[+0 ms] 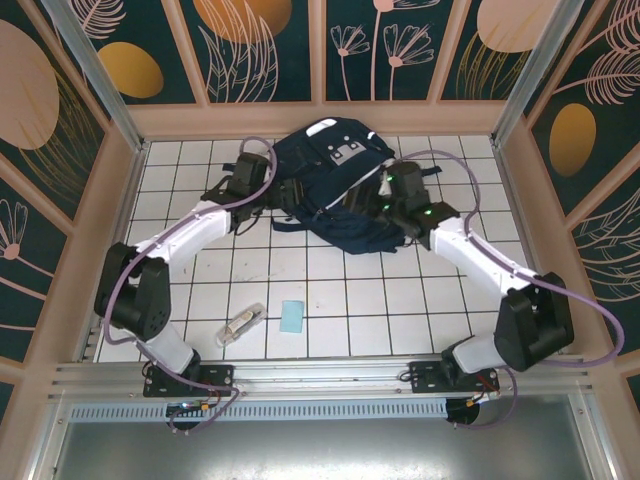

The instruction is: Pack the student bag

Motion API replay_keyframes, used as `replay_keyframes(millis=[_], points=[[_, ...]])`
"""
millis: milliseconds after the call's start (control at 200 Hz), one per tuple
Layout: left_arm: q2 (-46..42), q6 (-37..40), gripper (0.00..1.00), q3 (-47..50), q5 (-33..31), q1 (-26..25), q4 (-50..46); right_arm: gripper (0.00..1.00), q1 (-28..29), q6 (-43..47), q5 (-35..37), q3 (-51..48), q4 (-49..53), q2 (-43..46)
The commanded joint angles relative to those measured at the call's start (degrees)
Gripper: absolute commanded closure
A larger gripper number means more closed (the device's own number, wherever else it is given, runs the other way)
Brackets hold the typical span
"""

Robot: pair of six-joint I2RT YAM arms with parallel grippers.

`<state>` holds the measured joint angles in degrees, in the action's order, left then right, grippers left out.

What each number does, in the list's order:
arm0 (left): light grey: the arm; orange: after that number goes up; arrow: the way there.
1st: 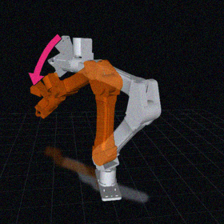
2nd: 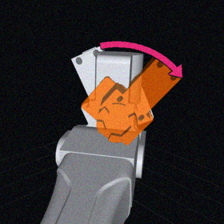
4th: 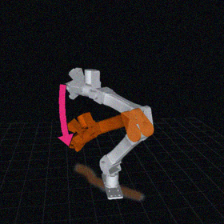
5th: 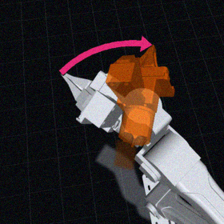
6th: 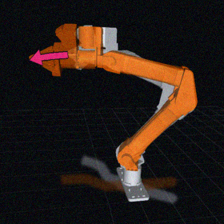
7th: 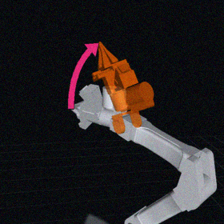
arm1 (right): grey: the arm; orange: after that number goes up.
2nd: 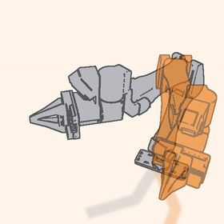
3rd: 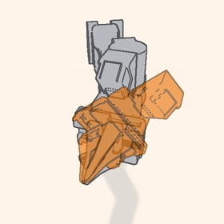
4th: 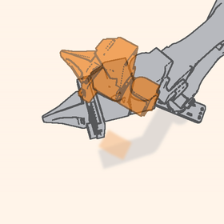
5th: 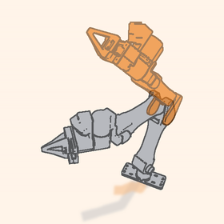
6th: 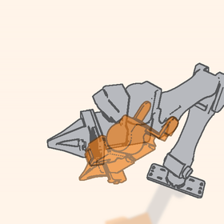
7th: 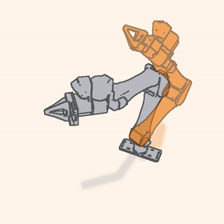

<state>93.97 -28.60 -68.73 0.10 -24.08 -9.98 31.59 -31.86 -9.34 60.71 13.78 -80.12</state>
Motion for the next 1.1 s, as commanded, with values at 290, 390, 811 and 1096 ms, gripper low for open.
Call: replay_keyframes(millis=[290,390,811,1096], points=[[-9.27,-6.97,0.01,12.66,2.64,10.72,10.15,0.18,33.58,-15.23,11.61,6.51,13.35,-14.99],[-10.68,-5.79,0.01,14.22,1.36,11.37,9.9,0.06,37.49,-17.13,12.04,9.55,14.44,-19.62],[-13.99,-4.62,0.01,15.46,-0.25,11.68,10.77,0.1,45.01,-21.89,19.89,19.11,26.69,-32.65],[-14.23,-4.1,0.01,15.42,0.17,11.72,10.59,0.16,44.02,-22.55,20.93,18.53,27.85,-34.4]])
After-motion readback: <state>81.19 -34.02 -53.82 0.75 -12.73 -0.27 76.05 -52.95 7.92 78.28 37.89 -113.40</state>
